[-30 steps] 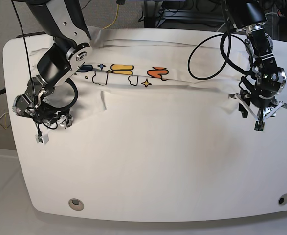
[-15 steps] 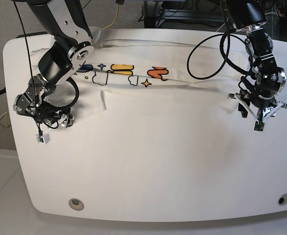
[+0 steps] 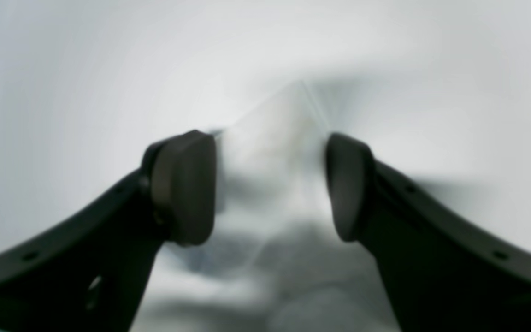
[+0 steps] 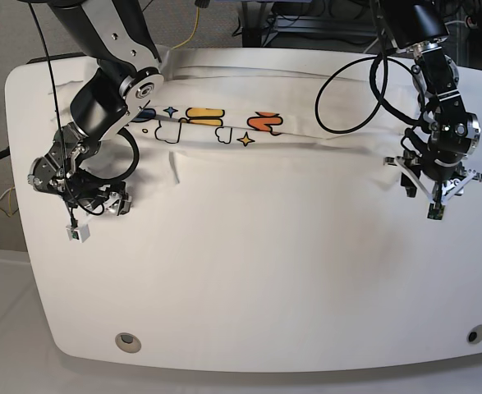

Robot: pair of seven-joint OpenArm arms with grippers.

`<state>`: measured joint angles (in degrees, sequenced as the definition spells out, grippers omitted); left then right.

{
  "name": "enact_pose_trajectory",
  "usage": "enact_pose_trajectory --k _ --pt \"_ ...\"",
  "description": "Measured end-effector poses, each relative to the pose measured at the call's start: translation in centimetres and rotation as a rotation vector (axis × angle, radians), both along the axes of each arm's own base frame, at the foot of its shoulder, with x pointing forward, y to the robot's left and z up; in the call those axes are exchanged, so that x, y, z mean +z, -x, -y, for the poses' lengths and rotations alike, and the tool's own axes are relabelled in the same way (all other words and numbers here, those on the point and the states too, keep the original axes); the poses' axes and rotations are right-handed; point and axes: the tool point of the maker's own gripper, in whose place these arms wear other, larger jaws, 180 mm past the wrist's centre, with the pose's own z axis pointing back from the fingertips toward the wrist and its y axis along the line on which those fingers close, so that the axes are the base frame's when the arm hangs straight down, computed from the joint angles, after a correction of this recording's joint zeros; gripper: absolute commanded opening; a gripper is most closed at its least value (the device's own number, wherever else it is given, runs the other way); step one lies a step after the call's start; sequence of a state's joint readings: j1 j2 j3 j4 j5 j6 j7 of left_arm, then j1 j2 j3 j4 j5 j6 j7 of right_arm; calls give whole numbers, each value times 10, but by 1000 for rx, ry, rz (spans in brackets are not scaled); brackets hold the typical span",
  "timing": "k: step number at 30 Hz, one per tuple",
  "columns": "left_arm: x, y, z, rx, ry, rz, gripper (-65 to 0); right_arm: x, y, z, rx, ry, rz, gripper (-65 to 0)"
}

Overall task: Fold the T-shirt properly
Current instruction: 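Lower the right gripper and close it on the shirt's side edge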

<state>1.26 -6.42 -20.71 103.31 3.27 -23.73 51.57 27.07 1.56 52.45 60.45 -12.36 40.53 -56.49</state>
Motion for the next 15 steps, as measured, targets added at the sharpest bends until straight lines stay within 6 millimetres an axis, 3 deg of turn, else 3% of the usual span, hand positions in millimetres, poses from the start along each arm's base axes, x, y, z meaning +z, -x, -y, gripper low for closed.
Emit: enact_pose_trajectory --k 12,15 --pt "0 0 0 1 -1 -1 -384 -5 5 -3 18 13 29 -259" --pt "0 0 1 1 2 0 -384 -7 6 -5 31 23 30 -307"
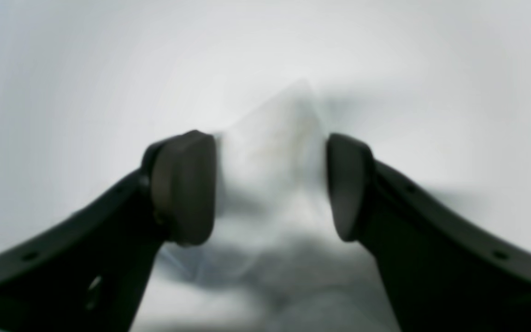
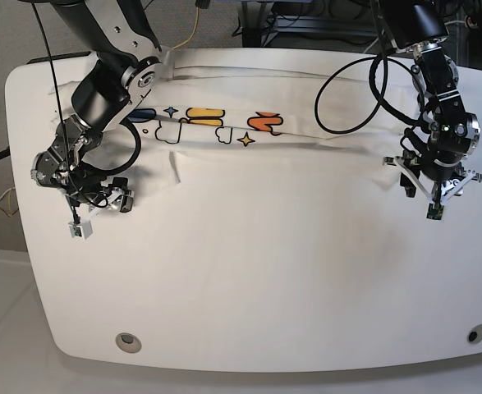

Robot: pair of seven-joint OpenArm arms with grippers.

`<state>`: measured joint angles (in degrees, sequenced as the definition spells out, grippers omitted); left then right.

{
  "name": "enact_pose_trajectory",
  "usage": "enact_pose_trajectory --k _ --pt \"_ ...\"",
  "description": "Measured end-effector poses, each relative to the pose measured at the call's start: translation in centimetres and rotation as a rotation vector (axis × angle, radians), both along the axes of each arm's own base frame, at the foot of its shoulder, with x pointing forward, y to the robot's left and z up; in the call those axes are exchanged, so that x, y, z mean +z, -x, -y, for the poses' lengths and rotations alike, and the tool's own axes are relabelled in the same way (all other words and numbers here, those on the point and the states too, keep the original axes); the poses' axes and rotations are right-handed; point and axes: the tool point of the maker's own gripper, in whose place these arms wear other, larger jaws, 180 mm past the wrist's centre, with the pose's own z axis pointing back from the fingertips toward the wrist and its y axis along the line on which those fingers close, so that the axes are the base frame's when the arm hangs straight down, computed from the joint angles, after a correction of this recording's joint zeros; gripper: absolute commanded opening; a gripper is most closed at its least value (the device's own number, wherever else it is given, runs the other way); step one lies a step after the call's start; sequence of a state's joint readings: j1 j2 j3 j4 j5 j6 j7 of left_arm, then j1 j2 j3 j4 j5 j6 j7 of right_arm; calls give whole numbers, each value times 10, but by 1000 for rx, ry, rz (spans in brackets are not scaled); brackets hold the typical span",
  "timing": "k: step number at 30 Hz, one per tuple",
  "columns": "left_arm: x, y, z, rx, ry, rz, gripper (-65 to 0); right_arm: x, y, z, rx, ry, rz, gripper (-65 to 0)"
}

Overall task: Fold the T-shirt properly
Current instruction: 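Lower the right gripper and close it on the shirt's side edge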

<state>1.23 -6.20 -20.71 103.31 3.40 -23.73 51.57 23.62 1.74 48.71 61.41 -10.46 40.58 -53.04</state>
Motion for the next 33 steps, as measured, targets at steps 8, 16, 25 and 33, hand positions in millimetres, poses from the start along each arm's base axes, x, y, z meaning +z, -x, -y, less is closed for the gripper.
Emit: enact_pose_trajectory --k 8,16,25,33 --pt "-3 0 6 3 21 -1 -384 -3 1 -11 5 -35 9 -577" --pt "-3 0 6 3 20 -1 -384 -5 4 -13 6 -41 2 -641" --pt "-3 0 6 3 19 -2 -384 -3 6 -13 5 -45 4 -641" --pt "-4 1 6 3 22 -3 -384 13 47 7 102 178 -237 -641"
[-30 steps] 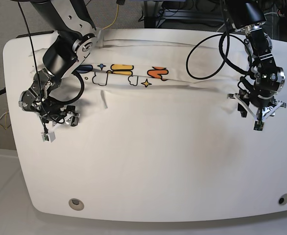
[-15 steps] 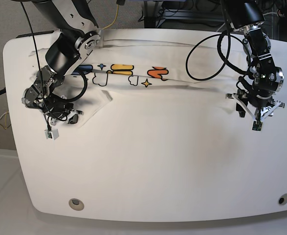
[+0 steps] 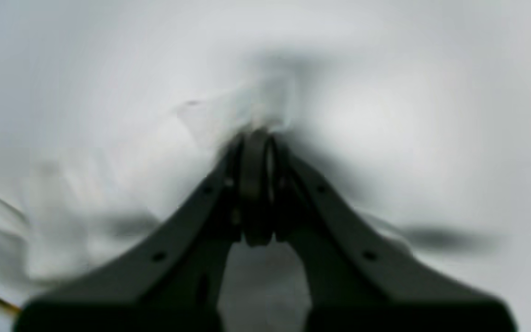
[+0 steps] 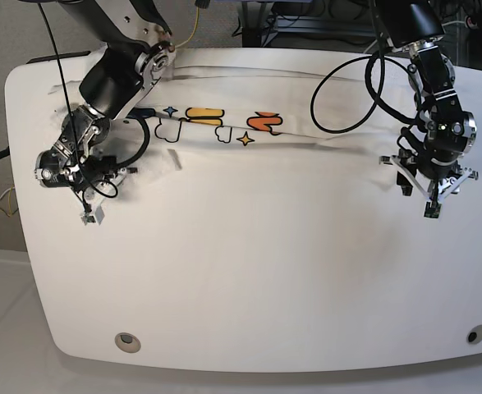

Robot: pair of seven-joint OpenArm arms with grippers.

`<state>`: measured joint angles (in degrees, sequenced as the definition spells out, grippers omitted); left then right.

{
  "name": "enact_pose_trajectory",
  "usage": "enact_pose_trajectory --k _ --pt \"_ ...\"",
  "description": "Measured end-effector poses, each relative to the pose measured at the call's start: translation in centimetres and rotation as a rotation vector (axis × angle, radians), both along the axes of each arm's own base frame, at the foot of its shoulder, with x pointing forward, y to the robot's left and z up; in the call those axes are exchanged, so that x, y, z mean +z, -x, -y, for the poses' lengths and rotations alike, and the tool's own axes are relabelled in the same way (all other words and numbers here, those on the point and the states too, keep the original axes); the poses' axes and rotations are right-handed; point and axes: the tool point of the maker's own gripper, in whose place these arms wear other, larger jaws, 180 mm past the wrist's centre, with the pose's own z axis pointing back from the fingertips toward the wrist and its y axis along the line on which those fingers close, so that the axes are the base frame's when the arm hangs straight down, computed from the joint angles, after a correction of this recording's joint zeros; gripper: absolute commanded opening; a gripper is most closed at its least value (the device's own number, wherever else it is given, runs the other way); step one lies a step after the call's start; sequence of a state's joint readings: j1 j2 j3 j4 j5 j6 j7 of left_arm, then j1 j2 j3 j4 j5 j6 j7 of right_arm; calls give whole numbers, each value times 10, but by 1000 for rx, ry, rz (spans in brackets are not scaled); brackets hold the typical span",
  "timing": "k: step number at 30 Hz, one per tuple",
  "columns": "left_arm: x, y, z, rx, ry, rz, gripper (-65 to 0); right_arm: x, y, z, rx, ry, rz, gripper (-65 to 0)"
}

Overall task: Fold the T-shirt properly
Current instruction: 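Lower the right gripper and close it on the shirt's side edge, then drag the gripped edge with the right gripper toward the shoulder band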

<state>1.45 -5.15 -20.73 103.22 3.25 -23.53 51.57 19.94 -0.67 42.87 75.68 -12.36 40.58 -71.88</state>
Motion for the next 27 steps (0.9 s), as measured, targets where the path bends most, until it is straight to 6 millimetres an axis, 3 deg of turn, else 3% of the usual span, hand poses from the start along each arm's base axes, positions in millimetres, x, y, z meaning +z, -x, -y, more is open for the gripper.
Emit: enact_pose_trajectory --k 4,8,12,16,23,27 --pt "-1 1 1 0 2 -3 -384 10 34 20 7 148 -142 -641" --pt "-2 1 4 0 12 -2 -384 20 49 24 -2 209 -148 -641" --pt "-3 1 6 -2 19 -3 -384 38 34 12 30 243 -72 -641" --pt "-3 1 5 1 15 -4 -384 43 18 -4 64 222 -13 -641" --pt "-4 2 5 1 16 -5 -384 28 44 -3 58 230 -107 -641" --pt "-4 2 5 0 17 -5 -384 29 40 -6 60 221 -95 -641"
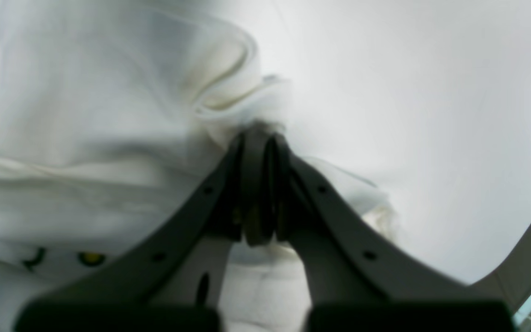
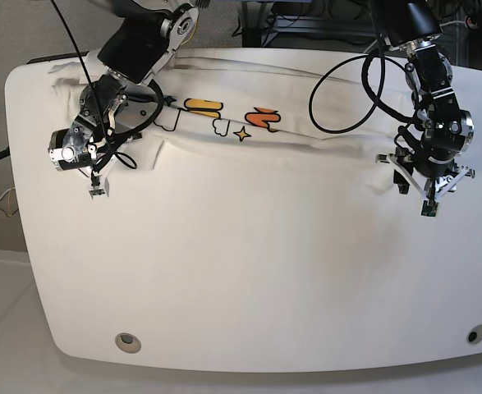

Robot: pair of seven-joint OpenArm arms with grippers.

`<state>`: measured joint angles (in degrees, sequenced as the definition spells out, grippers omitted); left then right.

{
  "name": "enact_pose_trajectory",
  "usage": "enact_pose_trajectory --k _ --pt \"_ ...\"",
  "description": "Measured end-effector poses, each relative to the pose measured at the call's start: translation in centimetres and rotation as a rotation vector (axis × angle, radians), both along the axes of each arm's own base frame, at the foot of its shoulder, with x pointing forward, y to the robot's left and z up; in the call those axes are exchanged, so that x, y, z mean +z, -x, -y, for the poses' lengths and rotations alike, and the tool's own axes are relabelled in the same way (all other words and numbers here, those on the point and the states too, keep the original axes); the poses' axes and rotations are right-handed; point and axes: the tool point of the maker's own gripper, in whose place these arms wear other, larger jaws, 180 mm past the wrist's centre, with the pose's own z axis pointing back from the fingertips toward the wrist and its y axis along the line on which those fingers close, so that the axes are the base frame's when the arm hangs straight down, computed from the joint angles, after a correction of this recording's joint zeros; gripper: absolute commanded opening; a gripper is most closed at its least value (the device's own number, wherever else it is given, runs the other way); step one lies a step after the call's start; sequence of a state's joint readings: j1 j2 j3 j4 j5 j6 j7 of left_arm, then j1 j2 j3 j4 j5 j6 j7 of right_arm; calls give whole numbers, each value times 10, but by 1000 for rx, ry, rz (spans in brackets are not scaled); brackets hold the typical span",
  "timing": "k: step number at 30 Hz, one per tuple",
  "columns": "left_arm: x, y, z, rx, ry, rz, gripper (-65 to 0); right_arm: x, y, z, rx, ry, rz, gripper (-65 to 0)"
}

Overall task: Fold the T-shirt properly
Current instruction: 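Drag the gripped edge with the right gripper toward the shoulder band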

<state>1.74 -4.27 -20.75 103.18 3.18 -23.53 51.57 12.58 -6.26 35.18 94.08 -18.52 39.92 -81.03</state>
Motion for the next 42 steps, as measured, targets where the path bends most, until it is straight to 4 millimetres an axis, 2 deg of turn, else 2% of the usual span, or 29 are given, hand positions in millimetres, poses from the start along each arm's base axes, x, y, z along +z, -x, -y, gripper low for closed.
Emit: enact_pose_trajectory --k 5,11,15,21,26,36,42 --pt "0 0 0 0 -1 0 -384 8 -17 -6 14 -16 59 -641" --pt "0 0 0 -1 0 0 -384 6 -13 -5 10 -13 42 -641" --pt "0 0 0 -1 -1 -1 -384 9 -18 -11 55 4 38 -642" --pt "-1 0 3 0 8 -1 -384 38 -42 -23 118 47 140 -642" --pt "-3 0 7 -1 21 -3 -384 61 -53 -35 172 89 216 -642" --pt "-3 0 6 0 19 -3 -384 72 -45 -53 260 131 246 -642" --pt "-8 1 6 2 25 -17 -384 71 -32 -51 260 147 239 -642"
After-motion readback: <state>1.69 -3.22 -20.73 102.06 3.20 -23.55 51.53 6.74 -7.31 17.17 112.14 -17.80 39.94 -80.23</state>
